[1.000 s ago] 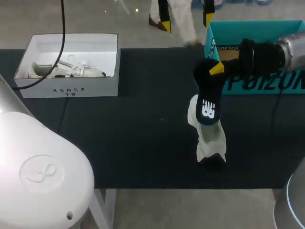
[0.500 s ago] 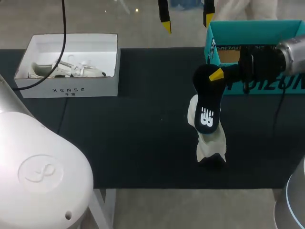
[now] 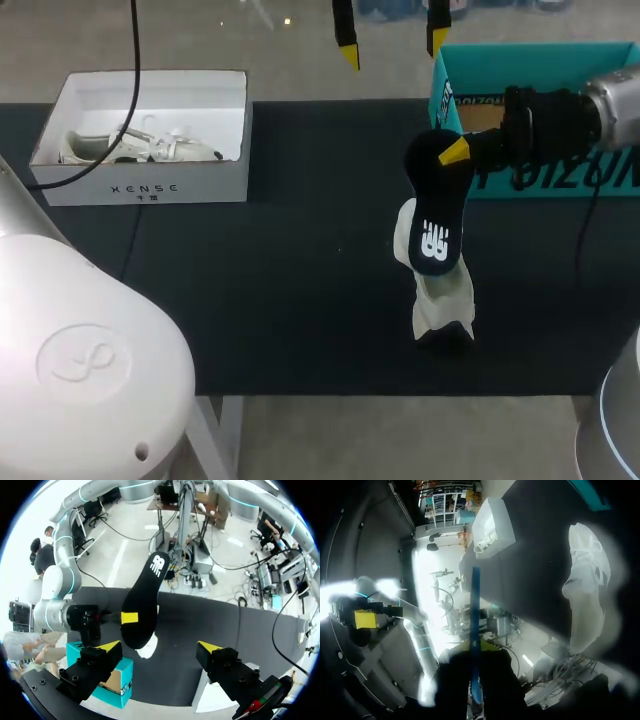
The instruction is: Take the shoe out of the shoebox, open the shoe tongue, remove and reinsert the insole, then place the shoe into the shoebox
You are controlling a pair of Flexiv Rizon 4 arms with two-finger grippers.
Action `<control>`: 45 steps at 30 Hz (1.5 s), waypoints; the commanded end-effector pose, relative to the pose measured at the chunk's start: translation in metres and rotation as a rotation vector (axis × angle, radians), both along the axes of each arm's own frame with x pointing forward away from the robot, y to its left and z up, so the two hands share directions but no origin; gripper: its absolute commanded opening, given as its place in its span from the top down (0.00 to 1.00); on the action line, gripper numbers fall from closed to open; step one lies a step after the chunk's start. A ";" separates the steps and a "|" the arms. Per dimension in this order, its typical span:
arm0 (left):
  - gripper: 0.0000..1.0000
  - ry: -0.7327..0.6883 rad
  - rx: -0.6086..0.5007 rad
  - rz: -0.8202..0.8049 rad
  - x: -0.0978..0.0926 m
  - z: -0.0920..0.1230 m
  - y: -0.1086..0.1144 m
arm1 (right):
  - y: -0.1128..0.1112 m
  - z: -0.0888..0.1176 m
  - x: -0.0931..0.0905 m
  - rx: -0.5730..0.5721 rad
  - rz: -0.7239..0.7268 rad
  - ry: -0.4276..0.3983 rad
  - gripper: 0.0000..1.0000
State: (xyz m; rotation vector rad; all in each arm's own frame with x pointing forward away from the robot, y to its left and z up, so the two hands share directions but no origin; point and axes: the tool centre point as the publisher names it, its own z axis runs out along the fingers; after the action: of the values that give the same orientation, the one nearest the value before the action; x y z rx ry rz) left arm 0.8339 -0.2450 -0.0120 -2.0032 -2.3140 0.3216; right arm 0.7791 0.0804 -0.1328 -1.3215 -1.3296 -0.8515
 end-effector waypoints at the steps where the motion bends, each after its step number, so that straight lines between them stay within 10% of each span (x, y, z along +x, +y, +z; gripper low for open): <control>1: 0.00 0.076 -0.262 0.010 -0.003 0.013 0.013 | 0.000 0.000 -0.001 -0.003 -0.002 0.001 1.00; 8: 0.00 0.181 -0.898 -0.021 -0.017 0.012 0.086 | 0.000 0.000 -0.001 -0.003 -0.002 0.001 1.00; 19: 0.00 0.263 -1.384 -0.055 -0.045 -0.036 0.142 | 0.000 0.000 -0.001 -0.003 -0.002 0.001 1.00; 35: 0.00 0.322 -1.526 0.081 -0.046 -0.056 0.141 | 0.000 0.000 -0.001 -0.003 -0.002 0.001 1.00; 45: 0.00 0.419 -1.396 0.037 -0.045 -0.062 0.126 | 0.000 0.000 -0.001 -0.003 -0.002 0.001 1.00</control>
State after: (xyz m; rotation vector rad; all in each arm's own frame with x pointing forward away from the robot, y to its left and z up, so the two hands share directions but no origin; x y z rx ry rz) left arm 0.7799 -0.1143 -0.0643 -2.0339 -1.9502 2.0548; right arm 0.7791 0.0808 -0.1324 -1.3231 -1.3302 -0.8498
